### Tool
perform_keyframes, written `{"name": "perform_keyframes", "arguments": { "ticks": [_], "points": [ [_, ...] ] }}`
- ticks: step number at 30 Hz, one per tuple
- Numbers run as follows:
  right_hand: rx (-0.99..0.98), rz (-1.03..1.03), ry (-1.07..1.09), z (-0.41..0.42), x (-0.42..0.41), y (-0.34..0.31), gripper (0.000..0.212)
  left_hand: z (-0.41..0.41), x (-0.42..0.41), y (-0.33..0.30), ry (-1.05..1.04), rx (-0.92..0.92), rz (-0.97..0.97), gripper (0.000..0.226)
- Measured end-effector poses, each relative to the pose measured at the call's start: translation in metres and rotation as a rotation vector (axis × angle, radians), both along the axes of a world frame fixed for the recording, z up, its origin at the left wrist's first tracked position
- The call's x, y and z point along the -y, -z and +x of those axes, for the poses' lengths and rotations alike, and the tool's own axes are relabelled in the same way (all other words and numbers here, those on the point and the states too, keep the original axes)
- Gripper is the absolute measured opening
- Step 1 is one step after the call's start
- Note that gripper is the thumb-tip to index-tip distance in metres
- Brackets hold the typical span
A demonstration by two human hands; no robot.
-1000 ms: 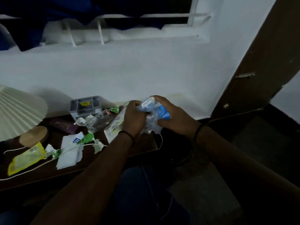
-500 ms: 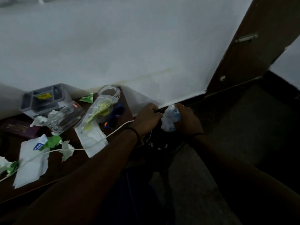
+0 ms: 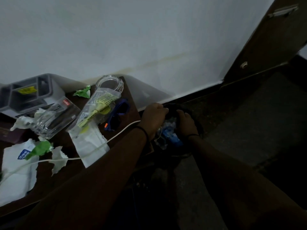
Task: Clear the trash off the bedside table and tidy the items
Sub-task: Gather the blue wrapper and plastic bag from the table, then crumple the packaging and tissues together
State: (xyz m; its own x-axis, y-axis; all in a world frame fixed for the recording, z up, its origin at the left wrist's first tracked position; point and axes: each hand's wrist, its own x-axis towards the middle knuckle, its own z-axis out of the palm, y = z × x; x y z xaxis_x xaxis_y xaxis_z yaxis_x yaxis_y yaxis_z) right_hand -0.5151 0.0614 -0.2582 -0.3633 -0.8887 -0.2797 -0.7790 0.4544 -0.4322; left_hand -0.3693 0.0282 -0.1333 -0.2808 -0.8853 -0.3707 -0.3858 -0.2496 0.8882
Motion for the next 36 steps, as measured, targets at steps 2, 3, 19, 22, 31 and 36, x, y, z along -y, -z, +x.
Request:
{"name": "perform_keyframes", "arguments": {
  "ticks": [2,3,19,22,31,36],
  "points": [
    [0.017,-0.044,0.011,-0.001,-0.004,-0.013,0.069,0.008,-0.001,-0.007,-0.053,-0.034,0.012,0.022],
    [0.019,-0.051,0.016,-0.002,-0.006,-0.020,0.063,0.013,-0.003,-0.009,-0.074,-0.053,0.021,0.021],
    [-0.052,-0.404,-0.389,0.161,-0.026,-0.218,0.019,0.209,-0.069,-0.124,-0.400,-0.206,-0.106,0.014],
    [-0.002,-0.451,-0.379,0.217,-0.034,-0.230,0.020,0.262,-0.086,-0.125,-0.540,-0.240,-0.112,0.015],
    [0.444,-0.487,0.172,0.299,-0.033,-0.206,0.028,0.336,-0.103,-0.088,-0.653,-0.264,-0.066,0.009],
    [0.707,-0.529,0.310,0.312,-0.013,-0.184,0.034,0.330,-0.094,-0.064,-0.640,-0.278,0.000,0.006]
  ]
}}
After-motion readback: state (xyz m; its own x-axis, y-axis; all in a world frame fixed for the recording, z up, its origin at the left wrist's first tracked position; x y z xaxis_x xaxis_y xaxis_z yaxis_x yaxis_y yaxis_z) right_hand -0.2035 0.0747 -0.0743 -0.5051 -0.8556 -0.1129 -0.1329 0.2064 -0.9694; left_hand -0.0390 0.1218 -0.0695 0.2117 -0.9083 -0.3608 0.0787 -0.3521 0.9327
